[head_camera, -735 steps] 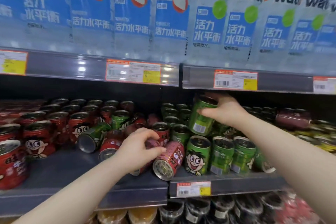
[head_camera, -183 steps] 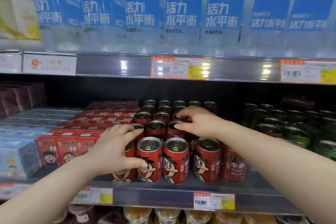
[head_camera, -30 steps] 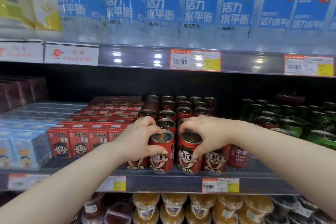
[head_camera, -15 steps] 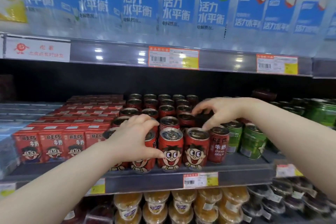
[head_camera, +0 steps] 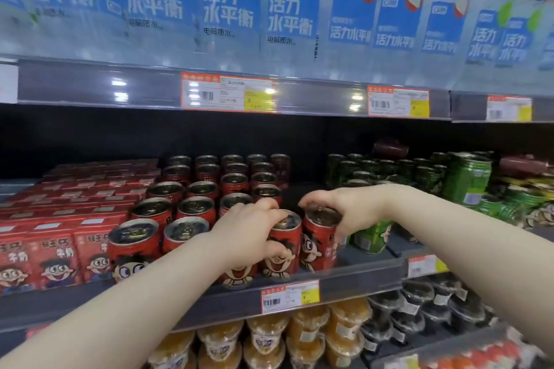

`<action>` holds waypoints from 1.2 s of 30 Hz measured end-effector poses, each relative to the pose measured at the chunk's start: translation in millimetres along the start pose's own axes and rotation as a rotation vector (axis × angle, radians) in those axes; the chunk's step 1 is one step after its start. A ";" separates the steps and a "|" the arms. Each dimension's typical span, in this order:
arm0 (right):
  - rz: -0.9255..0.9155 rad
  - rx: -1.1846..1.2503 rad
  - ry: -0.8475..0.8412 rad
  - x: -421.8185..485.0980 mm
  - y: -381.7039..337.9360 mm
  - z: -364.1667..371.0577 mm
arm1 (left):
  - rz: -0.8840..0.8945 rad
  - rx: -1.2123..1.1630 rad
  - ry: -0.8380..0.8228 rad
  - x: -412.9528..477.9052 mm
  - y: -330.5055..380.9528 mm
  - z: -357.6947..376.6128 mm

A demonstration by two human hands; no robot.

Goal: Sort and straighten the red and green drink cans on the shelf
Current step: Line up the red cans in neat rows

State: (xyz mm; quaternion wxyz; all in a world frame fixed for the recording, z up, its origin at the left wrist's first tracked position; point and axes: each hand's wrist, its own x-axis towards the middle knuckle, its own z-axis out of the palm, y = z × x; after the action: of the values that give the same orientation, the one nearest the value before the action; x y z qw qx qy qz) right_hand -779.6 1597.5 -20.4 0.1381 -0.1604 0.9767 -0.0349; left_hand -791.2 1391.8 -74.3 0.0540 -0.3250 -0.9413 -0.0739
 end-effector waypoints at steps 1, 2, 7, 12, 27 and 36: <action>0.005 0.006 0.028 -2.1 1.8 1.2 | -0.010 -0.015 -0.008 0.3 -0.3 0.3; 0.019 -0.029 0.074 -2.5 2.5 3.3 | -0.021 -0.027 -0.013 0.4 0.2 0.1; -0.064 -0.269 0.218 3.3 0.5 13.6 | -0.048 -0.050 -0.016 0.9 1.1 -1.1; -0.223 -0.101 0.182 2.4 11.1 16.9 | -0.087 -0.068 -0.033 6.2 4.6 -4.9; 0.081 -0.019 0.322 -35.0 136.2 -12.4 | -0.224 -0.135 0.024 103.0 87.6 -9.9; 0.037 0.049 0.264 -16.4 135.0 16.6 | -0.349 -0.081 -0.186 142.8 106.5 1.5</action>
State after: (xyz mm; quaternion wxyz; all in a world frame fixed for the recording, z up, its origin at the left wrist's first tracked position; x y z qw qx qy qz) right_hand -801.0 1730.1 -47.2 0.0129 -0.1328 0.9881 -0.0767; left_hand -837.1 1561.1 -43.3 -0.0598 -0.1644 -0.9805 -0.0896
